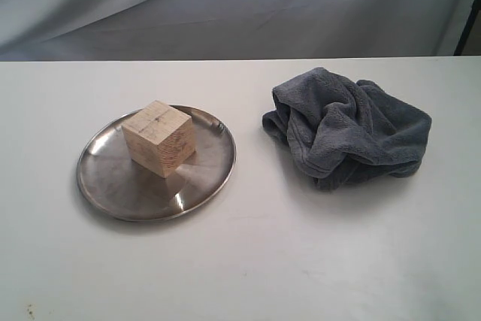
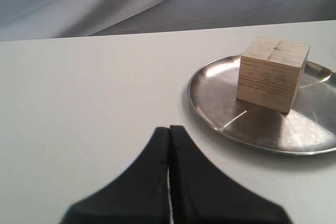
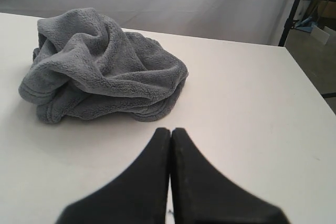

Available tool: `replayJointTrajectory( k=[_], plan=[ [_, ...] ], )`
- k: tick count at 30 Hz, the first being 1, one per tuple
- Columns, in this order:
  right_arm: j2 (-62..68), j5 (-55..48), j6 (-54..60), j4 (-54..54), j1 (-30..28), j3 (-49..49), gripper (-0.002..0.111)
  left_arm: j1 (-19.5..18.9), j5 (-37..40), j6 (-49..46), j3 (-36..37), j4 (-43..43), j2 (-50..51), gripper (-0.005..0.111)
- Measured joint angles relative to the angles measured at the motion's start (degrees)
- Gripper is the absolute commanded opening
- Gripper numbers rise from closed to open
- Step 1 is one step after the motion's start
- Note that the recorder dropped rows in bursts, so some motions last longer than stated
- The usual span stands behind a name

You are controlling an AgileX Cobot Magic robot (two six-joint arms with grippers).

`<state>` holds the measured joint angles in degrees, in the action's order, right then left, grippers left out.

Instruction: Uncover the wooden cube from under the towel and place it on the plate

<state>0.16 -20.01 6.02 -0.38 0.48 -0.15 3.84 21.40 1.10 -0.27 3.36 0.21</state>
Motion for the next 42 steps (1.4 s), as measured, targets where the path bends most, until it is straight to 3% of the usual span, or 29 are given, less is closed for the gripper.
replayJointTrajectory(
  k=[42],
  plan=[
    [0.0,0.3,-2.1,1.8,1.5,0.0,0.000,0.0,0.0,0.0,0.0,0.0,0.0,0.000]
  ],
)
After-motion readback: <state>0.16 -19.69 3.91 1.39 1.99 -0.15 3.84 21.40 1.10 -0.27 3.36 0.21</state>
